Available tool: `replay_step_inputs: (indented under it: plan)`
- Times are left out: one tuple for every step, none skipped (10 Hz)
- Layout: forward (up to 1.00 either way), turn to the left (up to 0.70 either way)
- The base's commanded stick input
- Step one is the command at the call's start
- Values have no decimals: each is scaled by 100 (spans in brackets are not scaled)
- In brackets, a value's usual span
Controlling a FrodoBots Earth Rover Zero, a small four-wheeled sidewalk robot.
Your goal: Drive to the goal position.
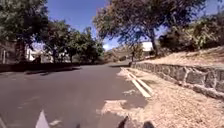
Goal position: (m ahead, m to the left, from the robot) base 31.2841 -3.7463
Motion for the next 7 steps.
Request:
replay_step_inputs:
  plan:
    - [50, 0]
    - [50, 0]
    - [50, 0]
    - [50, 0]
    - [50, 0]
    - [50, 0]
    - [50, 0]
